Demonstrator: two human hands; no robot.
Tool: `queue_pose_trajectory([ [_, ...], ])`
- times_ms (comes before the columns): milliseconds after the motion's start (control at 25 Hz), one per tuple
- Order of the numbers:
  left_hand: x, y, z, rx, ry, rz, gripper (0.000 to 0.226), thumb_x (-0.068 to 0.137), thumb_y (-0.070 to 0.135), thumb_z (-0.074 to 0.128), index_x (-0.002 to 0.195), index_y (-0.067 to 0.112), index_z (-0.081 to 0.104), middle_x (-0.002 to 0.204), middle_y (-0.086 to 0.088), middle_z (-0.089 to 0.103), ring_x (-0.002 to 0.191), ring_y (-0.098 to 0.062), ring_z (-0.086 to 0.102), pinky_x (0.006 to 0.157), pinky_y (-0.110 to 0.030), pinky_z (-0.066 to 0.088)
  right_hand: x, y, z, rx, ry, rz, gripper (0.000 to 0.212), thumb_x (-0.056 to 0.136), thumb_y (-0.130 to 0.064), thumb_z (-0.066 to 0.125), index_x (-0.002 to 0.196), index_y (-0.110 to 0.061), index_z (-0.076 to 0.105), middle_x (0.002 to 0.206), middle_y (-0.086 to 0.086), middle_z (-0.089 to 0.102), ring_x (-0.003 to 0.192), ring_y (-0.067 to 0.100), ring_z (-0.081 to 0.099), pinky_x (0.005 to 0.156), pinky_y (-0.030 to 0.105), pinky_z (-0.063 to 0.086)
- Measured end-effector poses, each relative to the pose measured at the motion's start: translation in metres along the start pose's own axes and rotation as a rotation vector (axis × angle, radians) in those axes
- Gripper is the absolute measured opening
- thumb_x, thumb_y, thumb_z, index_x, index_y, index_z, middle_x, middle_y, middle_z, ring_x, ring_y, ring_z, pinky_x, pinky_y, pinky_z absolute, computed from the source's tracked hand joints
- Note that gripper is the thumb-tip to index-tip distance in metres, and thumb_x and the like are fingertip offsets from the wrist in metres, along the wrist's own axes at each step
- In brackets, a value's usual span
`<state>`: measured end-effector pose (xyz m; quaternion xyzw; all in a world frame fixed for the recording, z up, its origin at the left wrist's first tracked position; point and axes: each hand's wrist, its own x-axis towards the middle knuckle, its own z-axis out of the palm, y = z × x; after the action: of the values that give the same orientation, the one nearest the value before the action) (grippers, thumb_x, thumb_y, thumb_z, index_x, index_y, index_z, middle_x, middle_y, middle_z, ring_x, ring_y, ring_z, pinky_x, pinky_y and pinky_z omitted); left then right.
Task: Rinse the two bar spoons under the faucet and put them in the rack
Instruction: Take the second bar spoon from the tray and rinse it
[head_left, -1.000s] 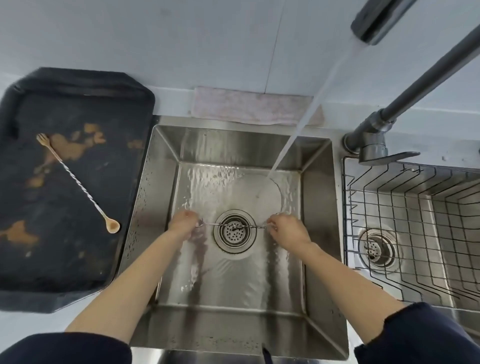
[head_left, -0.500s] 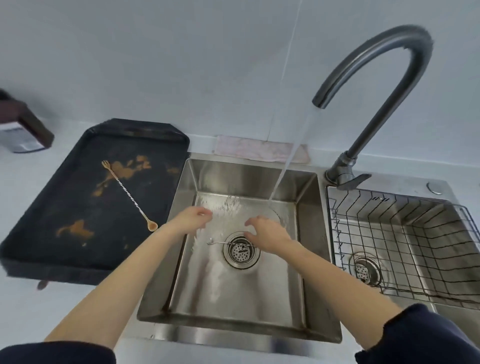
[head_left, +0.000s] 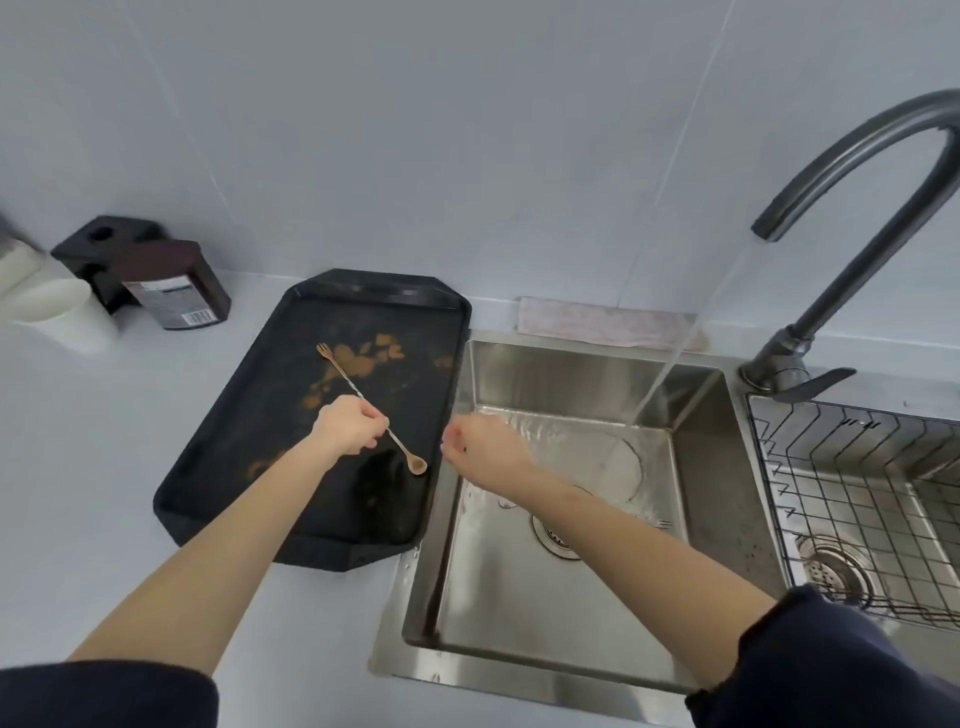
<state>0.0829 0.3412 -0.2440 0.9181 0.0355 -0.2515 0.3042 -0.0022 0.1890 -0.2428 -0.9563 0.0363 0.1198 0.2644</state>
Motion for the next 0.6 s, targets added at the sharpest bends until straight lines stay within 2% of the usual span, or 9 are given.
queue_pose_trajectory([
  [80, 0.011, -0.013, 0.001, 0.082, 0.014, -0.031, 0.030, 0.090, 0.027, 0.054, 0.100, 0.002, 0.066, 0.103, -0.016, 0.069, 0.090, -0.026, 0.064, 0.075, -0.033, 0.053, 0.013, -0.014, 0.008, -0.023, -0.002, 0.011, 0.024, 0.094, -0.021, 0.048, 0.106, -0.008, 0.064, 0.113, 0.013, 0.064, 0.105, 0.031, 0.060, 0.086, 0.038, 0.050],
  [160, 0.023, -0.020, 0.003, 0.149, 0.042, -0.047, 0.036, 0.088, 0.036, 0.055, 0.094, 0.003, 0.067, 0.104, -0.017, 0.070, 0.096, -0.031, 0.065, 0.087, -0.037, 0.051, 0.028, -0.025, 0.017, -0.066, -0.017, 0.027, 0.024, 0.093, -0.023, 0.049, 0.107, -0.008, 0.062, 0.115, 0.013, 0.061, 0.107, 0.032, 0.058, 0.088, 0.039, 0.048],
  [400, 0.047, -0.015, 0.010, 0.266, 0.078, -0.079, 0.046, 0.087, 0.047, 0.051, 0.098, 0.004, 0.064, 0.104, -0.015, 0.068, 0.095, -0.032, 0.065, 0.080, -0.036, 0.052, 0.054, -0.035, 0.040, -0.207, -0.040, 0.062, 0.036, 0.094, -0.032, 0.051, 0.119, -0.007, 0.052, 0.124, 0.013, 0.056, 0.120, 0.031, 0.047, 0.098, 0.041, 0.041],
  [600, 0.049, -0.008, 0.010, 0.383, 0.105, -0.064, 0.037, 0.088, 0.038, 0.053, 0.105, 0.006, 0.062, 0.107, -0.012, 0.067, 0.100, -0.031, 0.064, 0.081, -0.035, 0.050, 0.061, -0.039, 0.047, -0.219, -0.033, 0.069, 0.029, 0.094, -0.024, 0.051, 0.116, -0.006, 0.054, 0.123, 0.013, 0.059, 0.119, 0.032, 0.049, 0.100, 0.039, 0.037],
])
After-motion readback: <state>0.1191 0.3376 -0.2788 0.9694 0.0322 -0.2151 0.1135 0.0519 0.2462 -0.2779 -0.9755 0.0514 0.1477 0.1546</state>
